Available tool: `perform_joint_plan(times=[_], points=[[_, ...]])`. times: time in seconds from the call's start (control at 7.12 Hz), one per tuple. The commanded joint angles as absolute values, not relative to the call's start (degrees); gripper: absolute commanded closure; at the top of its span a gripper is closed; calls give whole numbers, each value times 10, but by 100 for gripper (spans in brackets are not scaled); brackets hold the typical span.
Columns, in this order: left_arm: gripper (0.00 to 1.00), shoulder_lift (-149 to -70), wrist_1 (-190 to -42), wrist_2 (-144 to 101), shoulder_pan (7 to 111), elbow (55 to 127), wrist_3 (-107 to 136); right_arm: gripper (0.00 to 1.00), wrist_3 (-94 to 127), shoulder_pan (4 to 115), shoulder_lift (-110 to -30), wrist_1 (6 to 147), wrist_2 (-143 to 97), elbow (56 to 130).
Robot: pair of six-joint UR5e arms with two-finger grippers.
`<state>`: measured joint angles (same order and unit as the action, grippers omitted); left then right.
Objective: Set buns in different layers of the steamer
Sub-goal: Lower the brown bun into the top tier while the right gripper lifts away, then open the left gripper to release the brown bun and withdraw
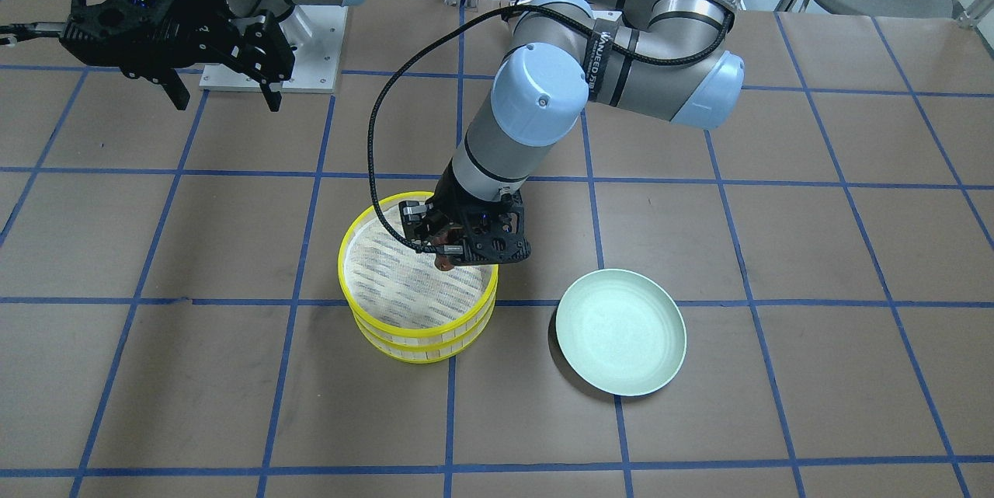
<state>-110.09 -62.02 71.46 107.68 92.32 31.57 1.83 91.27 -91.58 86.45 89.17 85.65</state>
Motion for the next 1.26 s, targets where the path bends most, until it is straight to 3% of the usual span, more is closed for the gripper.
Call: perform_joint_plan(times=[0.0,0.56,1.12], points=[[0,-1103,-621,708,1078,926,323,0,18,912,-916,864,891,860],[0,-1075,-676,791,1064,915,277,0,17,912,-916,862,892,860],[0,-980,-784,917,974,893,63,0,17,912,-916,861,892,861]])
